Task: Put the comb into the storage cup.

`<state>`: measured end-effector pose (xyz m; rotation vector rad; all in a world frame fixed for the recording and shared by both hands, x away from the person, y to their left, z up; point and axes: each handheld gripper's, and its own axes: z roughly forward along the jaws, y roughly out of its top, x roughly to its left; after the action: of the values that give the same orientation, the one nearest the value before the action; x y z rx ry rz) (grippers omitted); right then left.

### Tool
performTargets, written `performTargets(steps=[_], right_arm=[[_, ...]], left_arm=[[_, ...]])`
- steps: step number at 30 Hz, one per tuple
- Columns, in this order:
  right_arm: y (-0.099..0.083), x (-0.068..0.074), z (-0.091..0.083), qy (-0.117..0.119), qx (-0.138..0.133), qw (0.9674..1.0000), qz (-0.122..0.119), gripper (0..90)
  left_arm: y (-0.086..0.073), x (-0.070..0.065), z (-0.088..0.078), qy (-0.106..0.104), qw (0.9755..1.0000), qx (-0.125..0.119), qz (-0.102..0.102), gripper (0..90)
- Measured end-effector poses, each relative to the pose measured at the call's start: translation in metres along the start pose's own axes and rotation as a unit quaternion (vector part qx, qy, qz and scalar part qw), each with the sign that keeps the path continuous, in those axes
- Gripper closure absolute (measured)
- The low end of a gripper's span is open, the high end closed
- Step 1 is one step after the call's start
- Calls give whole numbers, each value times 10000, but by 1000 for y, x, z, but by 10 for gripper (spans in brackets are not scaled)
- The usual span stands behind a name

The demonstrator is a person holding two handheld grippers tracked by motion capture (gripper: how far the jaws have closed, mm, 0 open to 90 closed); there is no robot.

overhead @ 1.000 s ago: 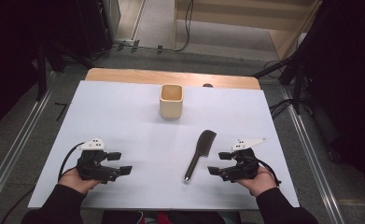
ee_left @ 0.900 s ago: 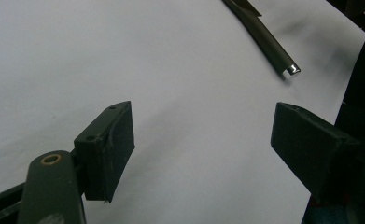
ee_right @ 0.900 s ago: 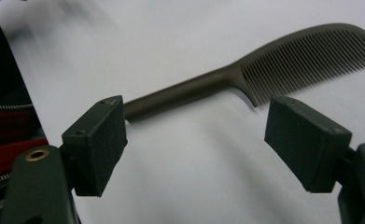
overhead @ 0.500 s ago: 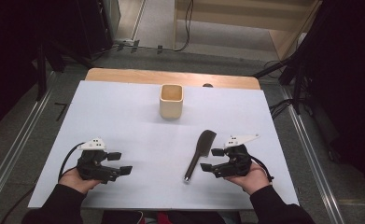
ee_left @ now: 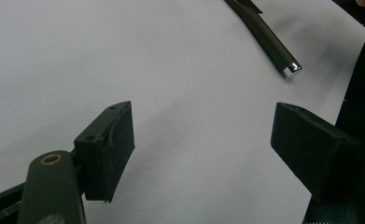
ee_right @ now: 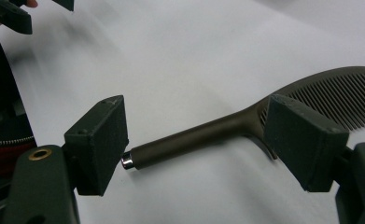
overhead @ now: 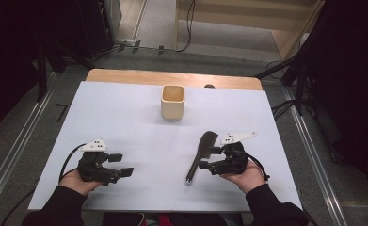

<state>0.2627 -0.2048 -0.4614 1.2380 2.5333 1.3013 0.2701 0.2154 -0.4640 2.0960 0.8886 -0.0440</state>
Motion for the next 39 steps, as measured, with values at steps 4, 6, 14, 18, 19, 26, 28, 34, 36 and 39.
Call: performTargets(steps=[4, 6, 14, 18, 19, 26, 28, 34, 36, 39], right_arm=[[5, 1, 4, -16, -14, 10000, -16, 215], [6, 2, 5, -21, -11, 10000, -17, 215], [14, 5, 16, -30, -23, 10000, -74, 219], [18, 6, 20, -34, -21, 10000, -91, 219], [18, 6, 20, -34, -21, 10000, -91, 219], [23, 8, 26, -39, -20, 9999, -124, 224], [24, 8, 29, -26, -1, 9999, -115, 225], [29, 12, 37, -10, -6, 9999, -158, 236], [29, 12, 38, -23, -12, 9999, -153, 239], [32, 13, 42, 2, -27, 9999, -143, 242]], left_arm=[[0, 0, 0, -3, 10000, -4, -3, 219], [0, 0, 0, -4, 10000, -11, -1, 219], [0, 0, 0, -9, 10000, 4, 3, 219], [0, 0, 0, -12, 10000, 8, 2, 219], [0, 0, 0, -8, 10000, 10, 4, 219], [0, 0, 0, -20, 10000, 20, 2, 219], [0, 0, 1, -35, 10000, 23, 3, 219], [0, 0, 1, -29, 10000, 26, 1, 219], [0, 0, 1, -32, 10000, 30, 8, 219], [0, 0, 0, -17, 10000, 24, 7, 219]])
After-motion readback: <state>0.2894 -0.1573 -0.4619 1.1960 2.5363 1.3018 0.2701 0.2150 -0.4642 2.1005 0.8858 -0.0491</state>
